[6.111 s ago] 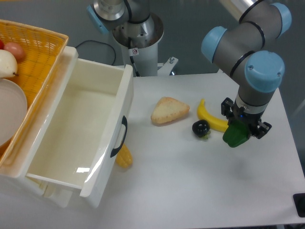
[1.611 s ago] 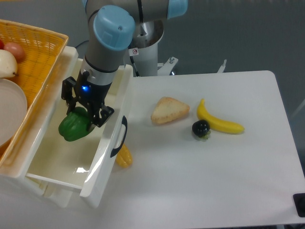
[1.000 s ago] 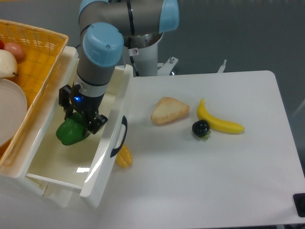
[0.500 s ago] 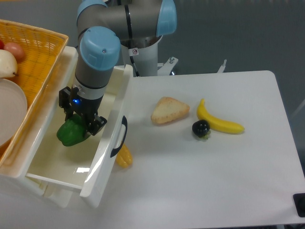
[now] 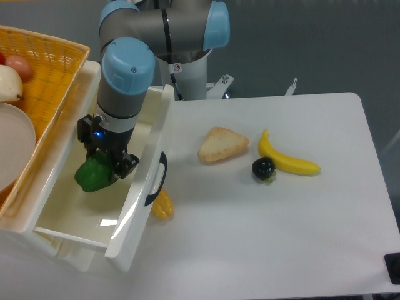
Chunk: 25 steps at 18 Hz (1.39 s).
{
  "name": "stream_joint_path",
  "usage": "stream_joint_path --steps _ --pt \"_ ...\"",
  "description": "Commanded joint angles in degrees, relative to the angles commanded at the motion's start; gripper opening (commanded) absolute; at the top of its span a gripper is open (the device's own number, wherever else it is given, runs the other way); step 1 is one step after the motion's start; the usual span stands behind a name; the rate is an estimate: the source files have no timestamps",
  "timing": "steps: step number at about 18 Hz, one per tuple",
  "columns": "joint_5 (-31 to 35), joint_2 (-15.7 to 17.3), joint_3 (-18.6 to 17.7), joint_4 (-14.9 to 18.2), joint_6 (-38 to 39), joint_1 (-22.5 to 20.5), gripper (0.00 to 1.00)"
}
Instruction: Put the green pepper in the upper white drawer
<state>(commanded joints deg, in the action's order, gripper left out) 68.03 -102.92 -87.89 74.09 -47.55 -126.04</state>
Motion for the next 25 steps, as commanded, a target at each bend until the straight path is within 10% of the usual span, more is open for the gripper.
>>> stream_joint_path --steps 16,25 --pt "-0.3 1.5 0.8 -5.7 0.2 -1.0 0.9" --pt "-0.5 6.0 0.9 -6.2 4.6 -9.7 1.0"
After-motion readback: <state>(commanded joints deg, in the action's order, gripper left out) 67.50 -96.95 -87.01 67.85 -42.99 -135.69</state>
